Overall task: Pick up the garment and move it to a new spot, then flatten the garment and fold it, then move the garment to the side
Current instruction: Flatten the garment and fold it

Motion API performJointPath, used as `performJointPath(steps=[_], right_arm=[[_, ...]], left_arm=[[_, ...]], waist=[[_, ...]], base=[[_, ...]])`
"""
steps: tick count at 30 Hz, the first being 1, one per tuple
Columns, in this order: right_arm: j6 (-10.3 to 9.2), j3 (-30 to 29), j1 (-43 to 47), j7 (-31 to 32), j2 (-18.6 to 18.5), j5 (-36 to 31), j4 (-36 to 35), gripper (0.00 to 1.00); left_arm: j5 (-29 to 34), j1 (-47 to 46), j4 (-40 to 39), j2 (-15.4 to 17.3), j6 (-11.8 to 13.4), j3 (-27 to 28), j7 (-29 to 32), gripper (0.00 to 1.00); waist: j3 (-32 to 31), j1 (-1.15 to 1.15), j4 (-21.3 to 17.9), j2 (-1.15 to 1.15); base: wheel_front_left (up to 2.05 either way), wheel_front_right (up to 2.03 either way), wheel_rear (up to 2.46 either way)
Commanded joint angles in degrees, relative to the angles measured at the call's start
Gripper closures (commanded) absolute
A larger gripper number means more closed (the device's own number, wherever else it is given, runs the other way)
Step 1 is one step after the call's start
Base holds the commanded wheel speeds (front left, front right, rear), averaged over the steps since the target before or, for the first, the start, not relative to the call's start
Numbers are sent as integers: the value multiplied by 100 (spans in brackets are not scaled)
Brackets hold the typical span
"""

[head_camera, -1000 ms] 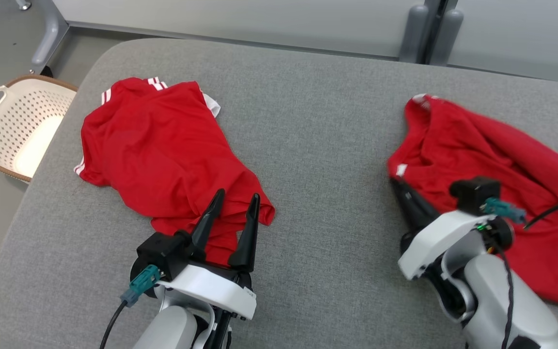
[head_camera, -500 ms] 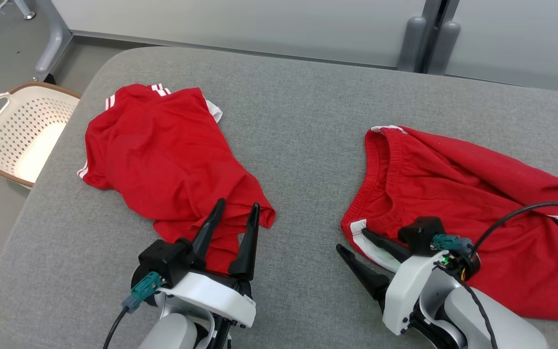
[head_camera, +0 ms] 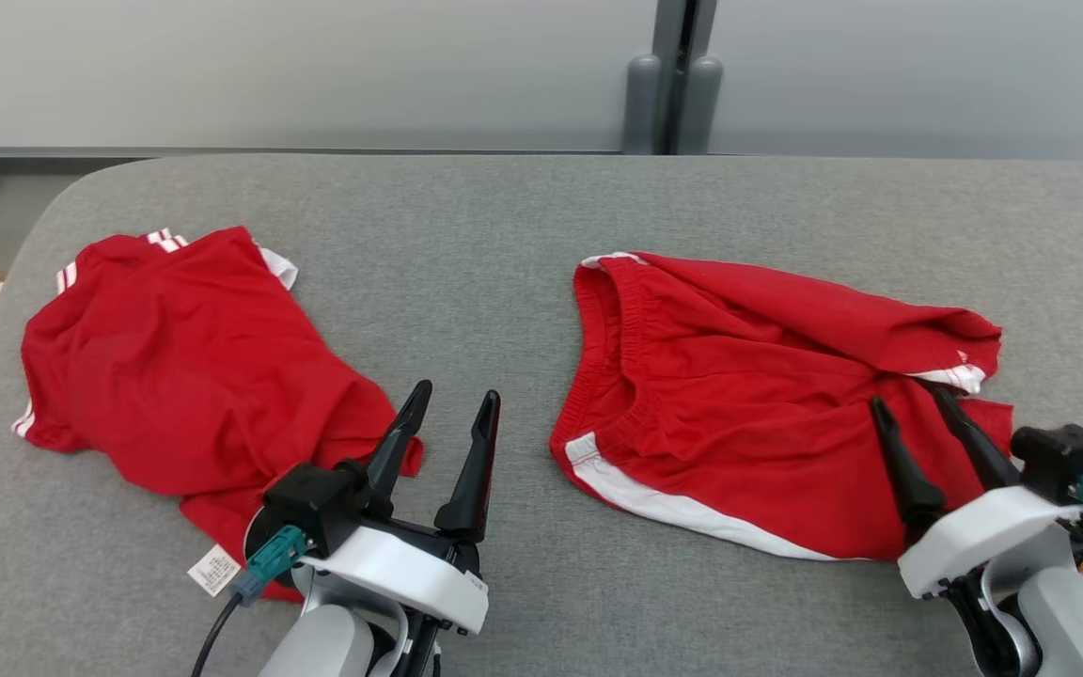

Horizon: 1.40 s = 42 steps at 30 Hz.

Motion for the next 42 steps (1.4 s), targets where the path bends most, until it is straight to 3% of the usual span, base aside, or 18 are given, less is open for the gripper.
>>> performJointPath(steps=[1, 7, 12, 22, 28, 29, 30, 31, 32, 38, 42], right_arm=[[1, -90, 100, -54, 33, -36, -5, 0], [1, -1054, 607, -226, 412, -617, -254, 0], [1, -1567, 715, -188, 661, -995, -497, 0], [1, -1738, 871, 89, 945, -886, -1030, 0], [1, -1855, 875, 109, 997, -986, -1067, 0], [1, -1887, 874, 108, 1001, -1002, -1056, 0], [1, -1913, 872, 108, 1009, -1013, -1044, 0], [1, -1928, 871, 111, 1022, -1024, -1029, 0], [1, -1951, 872, 116, 1034, -1052, -1010, 0], [1, -2077, 938, 183, 1072, -1178, -818, 0], [1, -1875, 1109, 243, 982, -1144, -746, 0]], left_arm=[[42, -3, 16, 23, -26, 16, -10, 0], [201, -43, 294, 23, -190, -104, -10, 0], [726, -285, 885, 79, -346, -442, -10, 0], [1145, -1399, 2425, 182, -482, -1164, 253, 0], [1027, -1790, 2929, 177, -505, -1431, 379, 0], [1005, -1828, 2987, 193, -507, -1472, 376, 19], [967, -1862, 3036, 207, -501, -1508, 362, 52], [924, -1882, 3056, 208, -498, -1547, 339, 67], [860, -1898, 3067, 212, -499, -1607, 326, 100], [209, -1985, 2879, 207, -501, -1589, 131, 100], [93, -2023, 2719, 202, -502, -1484, 28, 100]], waist=[[-37, 0, -164, 0], [-9, 0, -481, 0], [36, 0, -633, 0], [283, 0, -827, 0], [391, 0, -931, 0], [399, 0, -943, 0], [404, 0, -953, 0], [407, 0, -962, 0], [408, 0, -969, 0], [372, 0, -979, 0], [372, 0, -985, 0]], base=[[0, 0, 0], [0, 0, 0], [0, 0, 0], [0, 0, 0], [0, 0, 0], [0, 0, 0], [0, 0, 0], [0, 0, 0], [0, 0, 0], [0, 0, 0], [0, 0, 0]])
